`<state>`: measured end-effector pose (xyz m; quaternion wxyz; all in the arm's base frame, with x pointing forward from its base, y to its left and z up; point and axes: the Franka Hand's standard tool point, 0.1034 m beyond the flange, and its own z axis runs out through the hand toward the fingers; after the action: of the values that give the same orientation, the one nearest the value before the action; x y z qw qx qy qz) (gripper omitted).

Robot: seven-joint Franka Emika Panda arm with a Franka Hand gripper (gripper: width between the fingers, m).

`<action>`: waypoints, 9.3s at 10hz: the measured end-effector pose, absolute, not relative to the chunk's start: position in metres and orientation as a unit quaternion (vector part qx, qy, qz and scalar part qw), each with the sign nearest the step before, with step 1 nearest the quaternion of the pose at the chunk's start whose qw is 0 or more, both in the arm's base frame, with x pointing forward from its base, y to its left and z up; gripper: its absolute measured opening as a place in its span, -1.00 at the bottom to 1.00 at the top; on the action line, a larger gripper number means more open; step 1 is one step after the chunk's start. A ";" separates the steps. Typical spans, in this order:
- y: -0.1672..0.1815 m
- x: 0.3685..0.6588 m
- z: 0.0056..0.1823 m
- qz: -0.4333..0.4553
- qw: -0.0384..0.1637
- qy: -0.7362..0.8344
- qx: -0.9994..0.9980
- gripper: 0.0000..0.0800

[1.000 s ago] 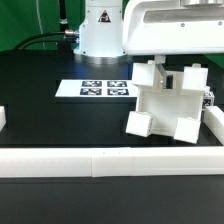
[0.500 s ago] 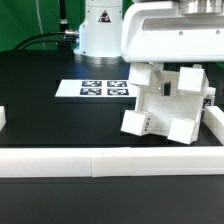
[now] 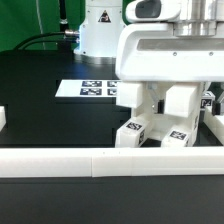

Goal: Assemble chair

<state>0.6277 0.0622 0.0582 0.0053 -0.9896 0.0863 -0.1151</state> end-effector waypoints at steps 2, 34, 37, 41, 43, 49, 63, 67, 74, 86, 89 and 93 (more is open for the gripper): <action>0.059 0.631 0.060 -0.123 0.003 0.074 -0.990 0.62; 0.033 0.459 0.106 -0.071 0.053 -0.080 -0.993 0.62; 0.007 0.456 0.094 -0.085 0.022 -0.188 -0.978 0.62; 0.006 0.452 0.088 -0.072 0.028 -0.181 -0.980 0.62; 0.014 0.448 0.080 -0.070 0.024 -0.185 -0.980 0.62; 0.011 0.450 0.073 -0.076 0.013 -0.189 -0.979 0.62; 0.059 0.511 0.070 -0.090 0.036 -0.101 -0.990 0.62; 0.055 0.525 0.076 -0.094 0.040 -0.090 -0.991 0.62; 0.068 0.495 0.088 -0.074 0.053 -0.054 -0.994 0.62; 0.141 0.469 0.085 0.031 0.048 -0.016 -0.998 0.62; 0.161 0.445 0.070 0.020 0.042 -0.014 -0.999 0.62; 0.168 0.429 0.058 0.018 0.038 -0.017 -0.999 0.62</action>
Offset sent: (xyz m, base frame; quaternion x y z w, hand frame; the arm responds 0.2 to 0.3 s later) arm -0.0160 -0.0039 0.0301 0.0089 -0.0509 0.0068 0.9986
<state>0.4288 0.1684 0.0582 0.0376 -0.9990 -0.0171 0.0179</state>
